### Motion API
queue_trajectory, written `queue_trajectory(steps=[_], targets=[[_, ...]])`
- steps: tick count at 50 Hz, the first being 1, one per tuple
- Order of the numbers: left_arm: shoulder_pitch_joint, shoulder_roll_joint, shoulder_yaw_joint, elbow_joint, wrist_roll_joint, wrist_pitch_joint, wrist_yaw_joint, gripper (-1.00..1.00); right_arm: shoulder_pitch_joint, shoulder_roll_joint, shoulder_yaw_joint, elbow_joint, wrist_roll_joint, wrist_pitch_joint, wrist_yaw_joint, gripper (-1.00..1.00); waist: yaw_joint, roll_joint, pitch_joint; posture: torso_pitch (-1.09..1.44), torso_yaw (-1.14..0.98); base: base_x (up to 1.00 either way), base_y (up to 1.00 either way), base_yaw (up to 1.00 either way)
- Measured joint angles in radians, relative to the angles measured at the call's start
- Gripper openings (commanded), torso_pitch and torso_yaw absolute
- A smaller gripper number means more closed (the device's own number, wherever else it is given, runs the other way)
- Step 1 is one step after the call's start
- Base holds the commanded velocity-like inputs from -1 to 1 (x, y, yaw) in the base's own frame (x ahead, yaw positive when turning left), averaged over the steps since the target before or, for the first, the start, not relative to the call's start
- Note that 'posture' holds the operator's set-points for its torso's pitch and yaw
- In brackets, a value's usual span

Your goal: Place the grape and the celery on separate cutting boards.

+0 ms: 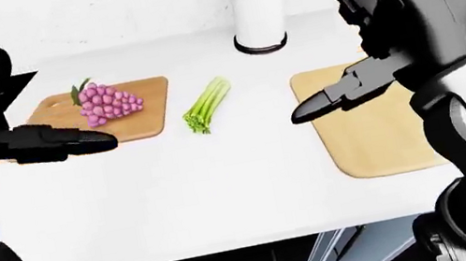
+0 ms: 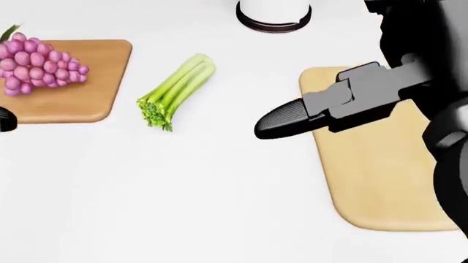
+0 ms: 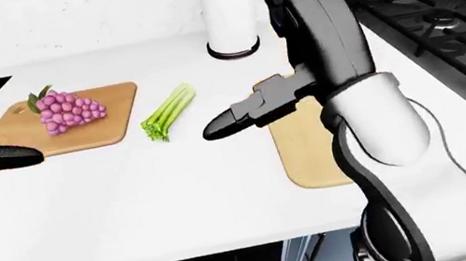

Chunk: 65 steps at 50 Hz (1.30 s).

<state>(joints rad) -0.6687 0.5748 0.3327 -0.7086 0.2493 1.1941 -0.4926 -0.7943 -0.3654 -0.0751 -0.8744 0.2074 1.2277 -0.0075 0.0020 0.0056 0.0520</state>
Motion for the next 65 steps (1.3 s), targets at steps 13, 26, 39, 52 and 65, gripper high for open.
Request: queue_trajectory(steps=[13, 26, 39, 52, 65], targets=[[0.209, -0.008, 0.215, -0.323, -0.083, 0.129, -0.082, 1.00, -0.291, 0.017, 0.197, 0.390, -0.402, -0.072, 0.334, 1.00, -0.006, 0.020, 0.016, 0.00, 0.00, 0.00, 0.00, 0.00], [0.218, 0.021, 0.334, -0.330, -0.146, 0.121, -0.112, 1.00, -0.372, 0.240, 0.164, 0.746, -0.923, -0.685, 0.709, 1.00, -0.019, 0.047, 0.020, 0.00, 0.00, 0.00, 0.00, 0.00], [0.203, 0.087, 0.345, -0.331, -0.226, 0.156, -0.055, 1.00, -0.364, 0.314, 0.171, 0.908, -0.967, -1.134, 0.834, 1.00, -0.034, 0.056, 0.021, 0.00, 0.00, 0.00, 0.00, 0.00], [0.207, 0.106, 0.378, -0.332, -0.337, 0.177, 0.013, 1.00, -0.525, 0.320, 0.157, 1.399, -1.079, -1.466, 0.635, 1.00, -0.041, 0.062, 0.023, 0.00, 0.00, 0.00, 0.00, 0.00], [0.224, 0.134, 0.424, -0.334, -0.448, 0.177, 0.083, 1.00, -0.610, 0.361, 0.185, 1.723, -1.167, -1.584, 0.470, 1.00, -0.036, 0.066, 0.023, 0.00, 0.00, 0.00, 0.00, 0.00]])
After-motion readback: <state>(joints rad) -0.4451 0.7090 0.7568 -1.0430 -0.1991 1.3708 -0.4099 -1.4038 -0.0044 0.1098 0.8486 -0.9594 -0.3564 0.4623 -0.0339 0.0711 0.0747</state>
